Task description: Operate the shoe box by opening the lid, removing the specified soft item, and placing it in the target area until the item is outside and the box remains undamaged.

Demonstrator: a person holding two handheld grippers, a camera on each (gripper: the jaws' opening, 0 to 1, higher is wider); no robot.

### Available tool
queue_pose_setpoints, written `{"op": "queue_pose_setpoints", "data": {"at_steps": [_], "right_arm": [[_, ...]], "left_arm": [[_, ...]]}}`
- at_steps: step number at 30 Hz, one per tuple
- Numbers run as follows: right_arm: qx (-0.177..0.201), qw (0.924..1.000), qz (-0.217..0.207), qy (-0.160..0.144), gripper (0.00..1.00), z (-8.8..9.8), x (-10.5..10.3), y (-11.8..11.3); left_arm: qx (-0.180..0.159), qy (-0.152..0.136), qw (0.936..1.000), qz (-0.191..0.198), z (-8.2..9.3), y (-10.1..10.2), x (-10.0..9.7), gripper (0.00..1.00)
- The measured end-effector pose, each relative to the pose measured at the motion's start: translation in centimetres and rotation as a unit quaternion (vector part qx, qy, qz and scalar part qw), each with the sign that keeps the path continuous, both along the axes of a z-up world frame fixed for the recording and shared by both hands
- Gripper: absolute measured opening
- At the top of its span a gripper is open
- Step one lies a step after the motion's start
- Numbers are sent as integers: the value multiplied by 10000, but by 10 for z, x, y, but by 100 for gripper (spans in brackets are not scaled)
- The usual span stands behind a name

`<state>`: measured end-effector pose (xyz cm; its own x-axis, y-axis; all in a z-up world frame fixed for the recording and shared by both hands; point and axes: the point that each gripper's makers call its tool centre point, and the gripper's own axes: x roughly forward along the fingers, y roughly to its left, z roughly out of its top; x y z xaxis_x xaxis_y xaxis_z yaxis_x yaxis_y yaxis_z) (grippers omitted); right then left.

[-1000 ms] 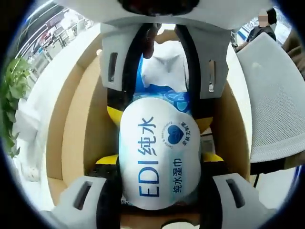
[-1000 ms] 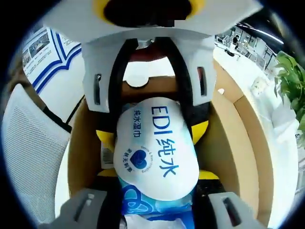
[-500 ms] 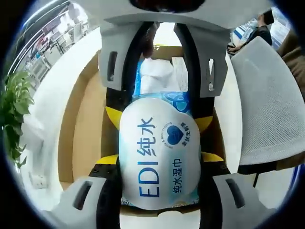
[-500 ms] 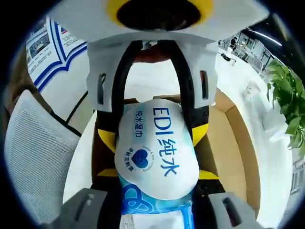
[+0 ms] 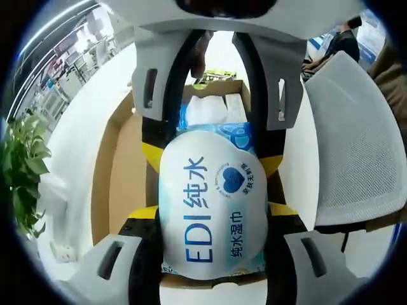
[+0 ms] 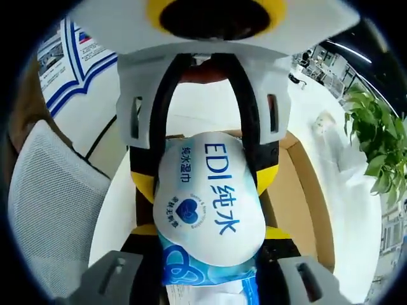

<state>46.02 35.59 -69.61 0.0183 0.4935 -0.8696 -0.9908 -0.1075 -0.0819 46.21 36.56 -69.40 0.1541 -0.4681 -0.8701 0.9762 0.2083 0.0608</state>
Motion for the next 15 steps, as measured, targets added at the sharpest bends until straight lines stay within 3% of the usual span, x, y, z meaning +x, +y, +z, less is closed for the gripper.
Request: {"op": "queue_pose_setpoints", "data": {"at_steps": [15], "right_arm": [[4,9992,-383,-92,55,12,-5,-46]], "left_arm": [[7,-94,9990,-432,12,-46,-5,64]]}}
